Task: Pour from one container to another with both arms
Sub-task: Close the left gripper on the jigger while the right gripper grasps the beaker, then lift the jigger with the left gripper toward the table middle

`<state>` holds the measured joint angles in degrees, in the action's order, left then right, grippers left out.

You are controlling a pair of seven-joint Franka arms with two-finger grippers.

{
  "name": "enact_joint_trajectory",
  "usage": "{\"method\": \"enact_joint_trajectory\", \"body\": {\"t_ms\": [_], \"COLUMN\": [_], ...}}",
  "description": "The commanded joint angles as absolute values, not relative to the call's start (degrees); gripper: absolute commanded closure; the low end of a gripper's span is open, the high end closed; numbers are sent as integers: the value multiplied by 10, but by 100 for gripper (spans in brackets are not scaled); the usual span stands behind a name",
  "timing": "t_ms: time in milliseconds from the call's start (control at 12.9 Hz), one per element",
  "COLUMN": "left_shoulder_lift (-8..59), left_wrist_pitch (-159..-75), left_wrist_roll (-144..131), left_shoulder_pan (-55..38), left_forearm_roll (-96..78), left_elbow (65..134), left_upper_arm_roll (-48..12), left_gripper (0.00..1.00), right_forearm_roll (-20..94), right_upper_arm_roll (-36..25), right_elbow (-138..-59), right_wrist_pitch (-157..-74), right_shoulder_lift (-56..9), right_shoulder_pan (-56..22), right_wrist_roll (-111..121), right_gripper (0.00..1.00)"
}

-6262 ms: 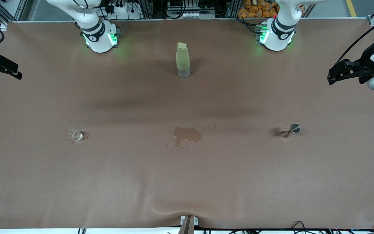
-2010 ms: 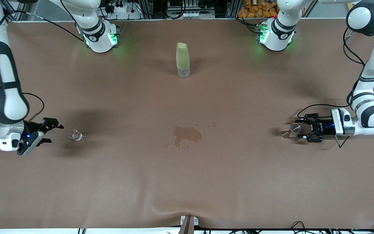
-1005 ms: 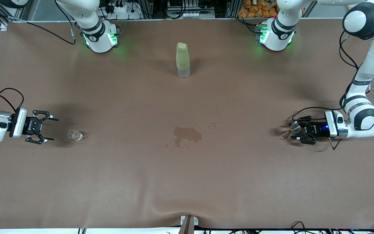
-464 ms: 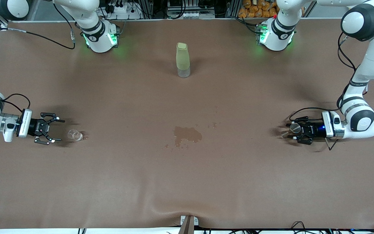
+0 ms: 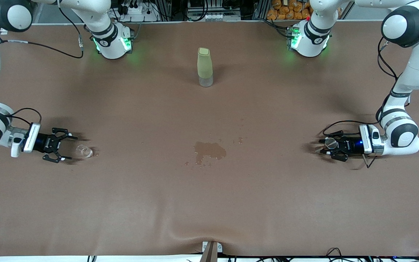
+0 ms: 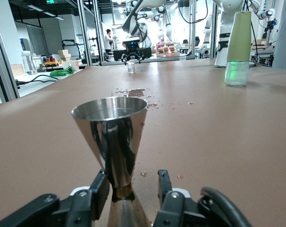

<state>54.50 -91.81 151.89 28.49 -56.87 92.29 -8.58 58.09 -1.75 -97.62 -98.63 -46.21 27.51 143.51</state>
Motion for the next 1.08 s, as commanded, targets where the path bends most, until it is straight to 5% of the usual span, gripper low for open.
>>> {"method": "enact_joint_trajectory", "body": {"t_ms": [0, 387, 541, 1005], "left_shoulder_lift": [551, 553, 556, 562], "left_wrist_pitch": [-913, -913, -913, -913], "left_wrist_roll": [1532, 1523, 1520, 1512], "left_shoulder_pan": [283, 284, 284, 247], "left_forearm_roll": [-582, -581, -580, -567], "left_elbow": [916, 916, 912, 859], "left_upper_arm_roll": [-82, -81, -77, -77], "left_gripper": [57, 77, 100, 100], "right_forearm_roll": [626, 635, 635, 650], "right_upper_arm_roll": [-9, -8, 1, 15], "right_elbow": [-961, -909, -901, -892], "right_wrist_pitch": [-967, -918, -918, -919], "right_shoulder_lift": [-499, -549, -549, -558], "right_shoulder_pan": [293, 290, 288, 280], "right_wrist_roll": [1442, 1467, 1485, 1527], "right_gripper": [0, 0, 0, 0]}}
